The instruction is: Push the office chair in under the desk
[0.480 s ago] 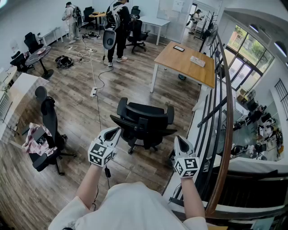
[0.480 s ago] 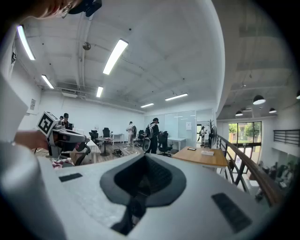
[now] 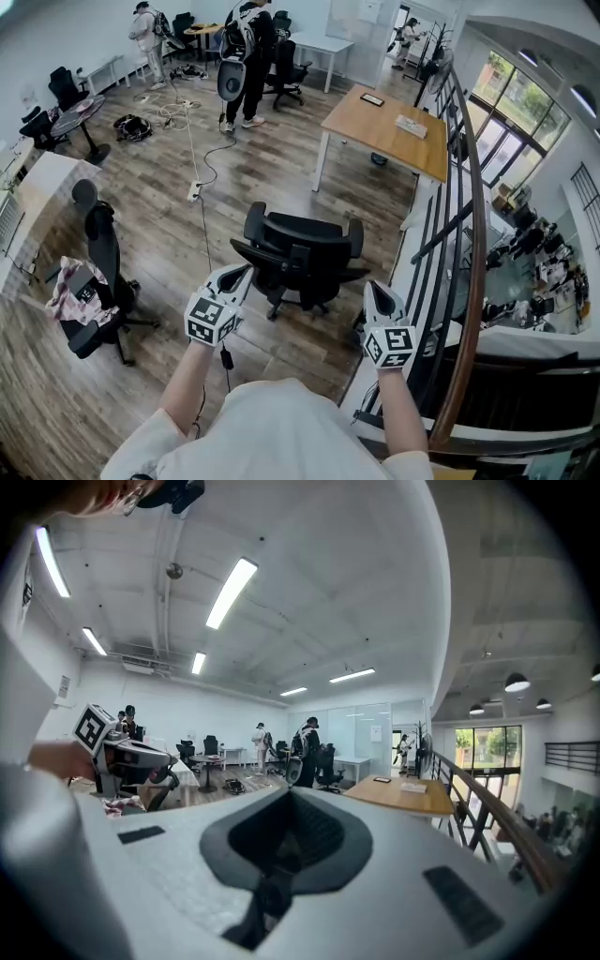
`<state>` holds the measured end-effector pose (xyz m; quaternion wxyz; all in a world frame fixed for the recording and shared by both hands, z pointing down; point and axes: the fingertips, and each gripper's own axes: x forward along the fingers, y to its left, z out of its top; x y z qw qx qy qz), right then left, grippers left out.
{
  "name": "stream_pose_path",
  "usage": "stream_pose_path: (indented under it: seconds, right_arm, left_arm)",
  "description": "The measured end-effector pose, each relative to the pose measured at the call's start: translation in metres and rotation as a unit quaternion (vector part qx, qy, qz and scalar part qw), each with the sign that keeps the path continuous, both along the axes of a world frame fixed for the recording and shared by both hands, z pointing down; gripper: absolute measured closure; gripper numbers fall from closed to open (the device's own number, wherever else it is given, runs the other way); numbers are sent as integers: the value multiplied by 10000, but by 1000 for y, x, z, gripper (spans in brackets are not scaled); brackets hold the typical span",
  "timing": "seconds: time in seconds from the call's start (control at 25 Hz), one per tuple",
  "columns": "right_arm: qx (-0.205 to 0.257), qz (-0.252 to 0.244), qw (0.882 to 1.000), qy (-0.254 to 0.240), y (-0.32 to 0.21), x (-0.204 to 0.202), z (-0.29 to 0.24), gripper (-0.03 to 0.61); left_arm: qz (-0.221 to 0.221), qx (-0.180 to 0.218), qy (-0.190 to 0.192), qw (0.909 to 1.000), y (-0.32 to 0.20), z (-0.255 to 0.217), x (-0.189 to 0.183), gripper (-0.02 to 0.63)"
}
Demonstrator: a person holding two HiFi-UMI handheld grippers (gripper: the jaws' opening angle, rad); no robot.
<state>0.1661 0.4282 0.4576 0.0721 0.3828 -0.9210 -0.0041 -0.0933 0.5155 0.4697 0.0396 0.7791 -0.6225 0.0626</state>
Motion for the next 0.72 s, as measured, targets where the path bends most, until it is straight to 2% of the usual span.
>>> stream_pose_path:
  seconds: [0.28, 0.44, 0.72]
  right_arm:
    - [44, 81, 9997, 236, -1, -7, 7, 575]
    - [78, 58, 9988, 485, -1, -14, 16, 575]
    - [-42, 121, 9976, 682, -3, -19, 33, 558]
  left_arm:
    - [45, -90, -65, 9999, -2, 6, -8, 618]
    - [66, -198, -235, 9995, -5, 14, -13, 618]
    - [118, -283, -274, 9992, -11, 25, -23, 600]
